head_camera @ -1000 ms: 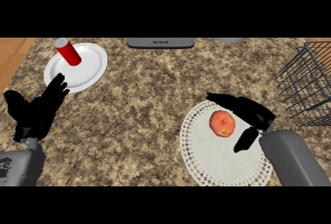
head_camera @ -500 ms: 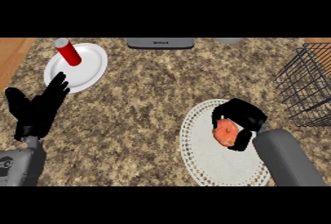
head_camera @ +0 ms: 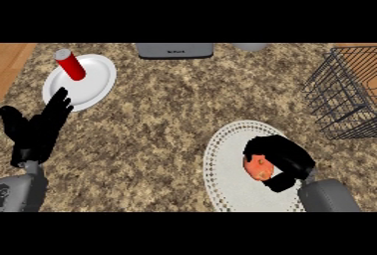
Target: Pick the squash from the placemat and place it in the basket
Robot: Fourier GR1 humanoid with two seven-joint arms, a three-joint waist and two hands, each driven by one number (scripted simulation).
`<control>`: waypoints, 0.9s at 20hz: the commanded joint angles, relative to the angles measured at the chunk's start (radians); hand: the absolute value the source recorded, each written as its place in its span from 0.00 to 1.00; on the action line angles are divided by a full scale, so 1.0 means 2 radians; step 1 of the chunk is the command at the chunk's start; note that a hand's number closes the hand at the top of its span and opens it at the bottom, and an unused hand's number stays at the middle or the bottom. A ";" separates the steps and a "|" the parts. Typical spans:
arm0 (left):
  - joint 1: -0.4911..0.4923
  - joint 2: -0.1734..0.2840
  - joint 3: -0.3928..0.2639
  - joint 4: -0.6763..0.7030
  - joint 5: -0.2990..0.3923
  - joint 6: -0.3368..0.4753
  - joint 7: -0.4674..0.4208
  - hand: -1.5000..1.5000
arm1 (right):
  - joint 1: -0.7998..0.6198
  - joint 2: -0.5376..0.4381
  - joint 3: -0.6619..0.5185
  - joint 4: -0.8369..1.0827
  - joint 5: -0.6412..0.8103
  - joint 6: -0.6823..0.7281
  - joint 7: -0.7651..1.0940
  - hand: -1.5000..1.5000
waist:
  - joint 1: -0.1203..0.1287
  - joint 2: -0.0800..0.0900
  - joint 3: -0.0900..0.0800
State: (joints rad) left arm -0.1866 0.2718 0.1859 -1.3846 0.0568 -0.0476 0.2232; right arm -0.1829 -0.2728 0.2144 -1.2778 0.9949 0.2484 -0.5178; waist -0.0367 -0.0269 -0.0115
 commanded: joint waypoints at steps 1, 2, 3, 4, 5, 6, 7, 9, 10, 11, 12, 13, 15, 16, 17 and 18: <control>0.023 0.002 0.013 -0.010 0.004 0.006 -0.001 0.50 | 0.158 -0.024 0.025 -0.059 0.013 -0.018 0.005 1.00 | -0.036 -0.004 0.004; 0.032 0.009 0.019 -0.007 0.008 -0.002 -0.012 0.50 | 0.188 -0.035 0.021 -0.089 0.008 -0.029 -0.003 1.00 | -0.034 -0.002 0.004; 0.022 0.020 0.025 -0.008 0.009 -0.003 -0.002 0.50 | 0.216 -0.038 0.028 -0.117 0.008 -0.027 -0.001 1.00 | -0.033 0.000 0.004; 0.041 0.016 0.019 -0.022 0.008 -0.005 0.000 0.50 | 0.253 -0.041 0.033 -0.132 0.006 -0.041 -0.010 1.00 | -0.029 -0.002 0.004; 0.029 0.011 0.018 -0.008 0.007 -0.002 -0.009 0.50 | 0.274 -0.039 0.027 -0.167 -0.017 -0.028 -0.010 1.00 | -0.033 0.002 0.004; 0.026 0.019 0.021 -0.016 0.010 -0.008 0.000 0.50 | 0.306 -0.038 0.022 -0.186 -0.032 -0.045 -0.025 1.00 | -0.023 0.005 0.005; 0.020 0.017 0.024 -0.001 0.010 -0.004 -0.005 0.50 | 0.325 -0.031 0.015 -0.199 -0.072 -0.024 -0.040 1.00 | -0.033 0.006 0.004; 0.027 0.008 0.015 -0.029 0.013 -0.004 0.007 0.50 | 0.372 -0.038 0.000 -0.245 -0.123 -0.019 -0.074 1.00 | -0.022 0.005 0.005; 0.040 0.006 0.011 -0.016 0.004 -0.006 -0.010 0.50 | 0.397 -0.038 0.005 -0.284 -0.139 -0.010 -0.080 1.00 | -0.025 0.006 0.004; 0.039 0.003 0.010 -0.025 0.007 -0.006 -0.010 0.50 | 0.412 -0.015 0.016 -0.301 -0.169 -0.005 -0.088 1.00 | -0.025 0.005 0.004; 0.028 0.011 0.021 -0.017 0.014 -0.005 -0.002 0.50 | 0.441 -0.025 0.014 -0.330 -0.187 -0.003 -0.111 1.00 | -0.030 0.006 0.004; 0.038 0.016 0.022 -0.016 0.010 -0.010 -0.017 0.50 | 0.458 -0.036 0.000 -0.372 -0.204 -0.006 -0.125 1.00 | -0.023 0.006 0.004; 0.037 -0.004 0.012 -0.006 0.004 0.001 -0.026 0.50 | 0.501 -0.054 -0.034 -0.449 -0.235 -0.001 -0.123 1.00 | -0.028 0.008 0.003; 0.034 -0.008 0.004 -0.020 -0.004 0.010 -0.011 0.50 | 0.534 -0.051 -0.041 -0.479 -0.246 -0.005 -0.118 1.00 | -0.021 0.008 0.004; 0.024 0.001 0.008 -0.033 0.006 0.003 0.006 0.50 | 0.563 -0.054 -0.061 -0.506 -0.260 -0.007 -0.115 1.00 | -0.019 0.007 0.004; 0.016 0.004 0.009 -0.028 0.003 0.005 0.013 0.50 | 0.575 -0.055 -0.074 -0.543 -0.283 0.009 -0.097 1.00 | -0.013 0.010 0.004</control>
State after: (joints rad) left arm -0.1283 0.2756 0.2068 -1.4293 0.0660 -0.0452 0.2166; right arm 0.8069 -0.3634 0.1465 -2.1422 0.5514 0.2387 -0.7233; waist -0.0776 -0.0138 -0.0042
